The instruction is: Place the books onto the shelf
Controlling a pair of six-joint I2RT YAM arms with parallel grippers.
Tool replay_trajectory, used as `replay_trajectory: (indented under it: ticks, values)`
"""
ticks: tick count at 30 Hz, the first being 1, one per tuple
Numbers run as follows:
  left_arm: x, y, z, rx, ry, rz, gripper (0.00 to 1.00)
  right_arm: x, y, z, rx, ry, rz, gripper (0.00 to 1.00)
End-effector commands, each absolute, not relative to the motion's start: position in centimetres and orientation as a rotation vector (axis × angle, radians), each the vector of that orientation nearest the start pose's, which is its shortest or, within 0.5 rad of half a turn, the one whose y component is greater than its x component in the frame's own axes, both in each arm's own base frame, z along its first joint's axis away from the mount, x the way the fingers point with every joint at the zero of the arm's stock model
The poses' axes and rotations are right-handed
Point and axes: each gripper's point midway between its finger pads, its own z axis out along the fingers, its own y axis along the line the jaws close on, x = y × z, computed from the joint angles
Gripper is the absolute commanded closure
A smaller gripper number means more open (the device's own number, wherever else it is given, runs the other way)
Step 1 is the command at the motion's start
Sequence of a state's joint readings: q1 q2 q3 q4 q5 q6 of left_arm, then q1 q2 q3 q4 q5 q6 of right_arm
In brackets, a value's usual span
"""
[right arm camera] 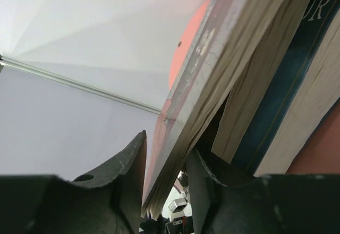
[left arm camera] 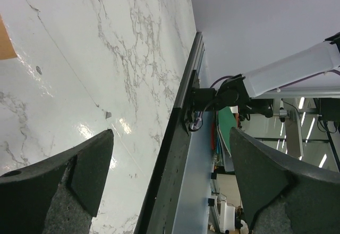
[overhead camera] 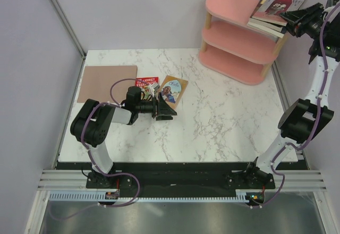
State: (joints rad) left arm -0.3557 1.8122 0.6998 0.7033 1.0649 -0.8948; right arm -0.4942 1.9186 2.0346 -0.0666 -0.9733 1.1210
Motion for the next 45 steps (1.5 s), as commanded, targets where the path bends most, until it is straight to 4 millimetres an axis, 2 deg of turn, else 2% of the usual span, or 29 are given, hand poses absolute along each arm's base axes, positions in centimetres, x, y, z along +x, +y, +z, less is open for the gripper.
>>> replay_trajectory:
  ticks: [1,5,6,7,9,13,20,31,39,45]
  values:
    - [27.4,-28.2,11.0,0.291,2.17,-1.763,0.05,49.5,-8.6,44.9,0.471,1.595,1.192,0.54]
    - [27.4,-28.2,10.9,0.292,2.171,-1.762,0.05,49.2,-8.9,45.1,0.478,1.586,1.18,0.41]
    - [27.3,-28.2,10.8,0.293,2.173,-1.764,0.05,49.2,-9.0,45.2,0.481,1.586,1.182,0.28]
    - [27.3,-28.2,10.9,0.295,2.17,-1.763,0.05,49.1,-9.0,45.3,0.481,1.583,1.18,0.22]
    - [27.2,-28.2,10.9,0.3,2.17,-1.764,0.05,49.0,-9.0,45.3,0.485,1.585,1.183,0.02]
    - [27.2,-28.2,10.8,0.297,2.174,-1.765,0.05,48.9,-9.2,44.6,0.513,1.605,1.187,0.02]
    - [27.0,-28.1,10.7,0.299,2.177,-1.767,0.05,47.5,-10.4,42.9,0.57,1.629,1.125,0.02]
    - [26.8,-28.2,10.4,0.306,2.181,-1.769,0.05,46.3,-11.8,41.8,0.612,1.641,1.076,0.02]
    - [26.8,-28.3,10.5,0.311,2.18,-1.773,0.05,44.7,-11.7,44.0,0.57,1.606,1.025,0.02]
    - [26.8,-28.2,10.5,0.315,2.178,-1.772,0.04,42.6,-10.6,45.6,0.518,1.586,1.003,0.02]
